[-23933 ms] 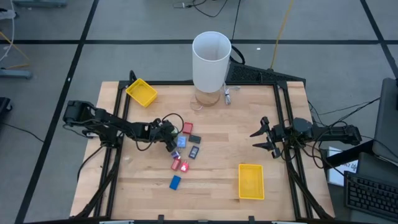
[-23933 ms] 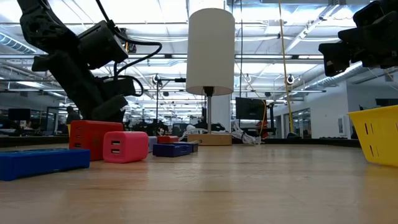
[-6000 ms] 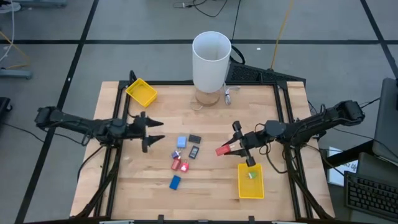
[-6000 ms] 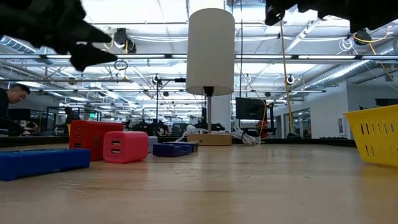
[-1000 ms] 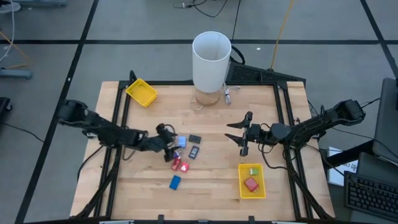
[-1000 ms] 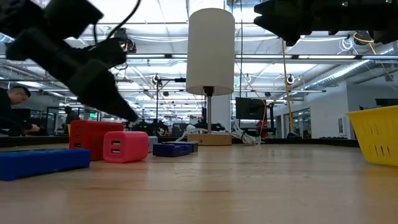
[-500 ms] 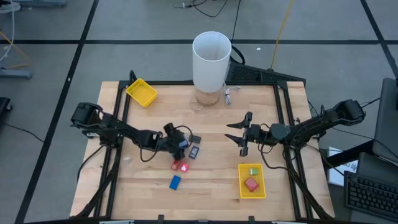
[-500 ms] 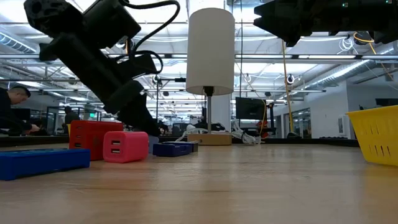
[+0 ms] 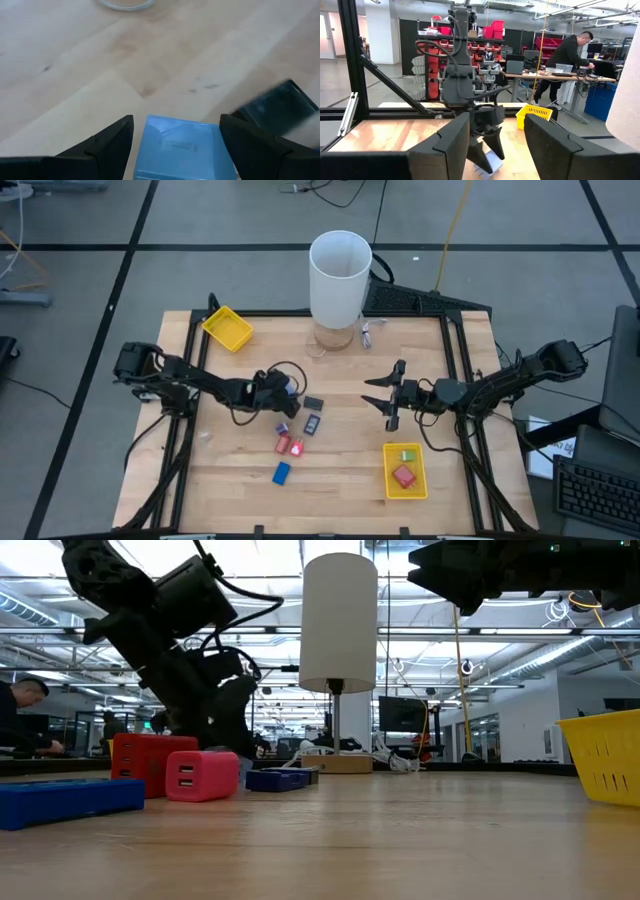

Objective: Pick & Place Office items
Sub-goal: Put the blue charger adapter into the bottom yellow bin

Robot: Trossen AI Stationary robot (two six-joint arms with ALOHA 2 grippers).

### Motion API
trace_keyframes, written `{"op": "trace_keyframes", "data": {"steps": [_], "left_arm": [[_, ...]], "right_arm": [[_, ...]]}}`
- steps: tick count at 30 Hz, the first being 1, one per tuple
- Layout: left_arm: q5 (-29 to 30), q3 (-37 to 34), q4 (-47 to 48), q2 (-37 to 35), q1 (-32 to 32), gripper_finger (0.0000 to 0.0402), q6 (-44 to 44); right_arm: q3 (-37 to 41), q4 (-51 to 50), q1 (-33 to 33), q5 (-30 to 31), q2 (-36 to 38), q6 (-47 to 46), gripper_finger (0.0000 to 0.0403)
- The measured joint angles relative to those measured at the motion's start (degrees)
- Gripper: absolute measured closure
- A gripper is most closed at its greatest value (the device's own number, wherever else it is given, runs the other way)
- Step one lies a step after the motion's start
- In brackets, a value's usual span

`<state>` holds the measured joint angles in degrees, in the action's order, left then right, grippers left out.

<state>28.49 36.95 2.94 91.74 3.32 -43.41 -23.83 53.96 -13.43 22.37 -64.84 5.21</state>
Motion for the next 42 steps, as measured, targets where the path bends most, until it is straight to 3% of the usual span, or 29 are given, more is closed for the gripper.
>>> {"op": "trace_keyframes", "data": {"steps": [6, 11, 19, 32, 40, 42], "left_arm": [[-0.9, 0.0, 0.0, -0.1, -1.7, 0.0105, -6.7], [-8.3, 0.0, 0.0, -0.1, -3.5, 0.0105, -12.6], [-14.6, -0.1, 0.3, 0.0, -3.7, 0.0105, -3.9], [-17.0, -0.1, 0.5, -0.7, -3.6, 0.0105, 12.7], [-18.5, -0.2, 2.2, -4.7, -1.2, 0.0105, 15.7], [-18.4, -0.2, 3.1, -6.2, -0.4, 0.0105, 13.1]], "right_arm": [[0.0, -0.2, 0.0, 0.0, 0.0, 0.0, 0.0222], [0.0, -0.2, 0.0, 0.0, 0.0, 0.0, 0.0222], [0.0, -0.2, 0.0, 0.0, 0.0, 0.0, 0.0222], [0.0, -0.2, 0.0, 0.0, 0.0, 0.1, 0.0222], [0.0, -0.6, 0.0, 0.0, 0.0, 0.2, 0.0222], [0.0, -0.7, 0.0, 0.0, 0.0, 0.2, 0.0222]]}}
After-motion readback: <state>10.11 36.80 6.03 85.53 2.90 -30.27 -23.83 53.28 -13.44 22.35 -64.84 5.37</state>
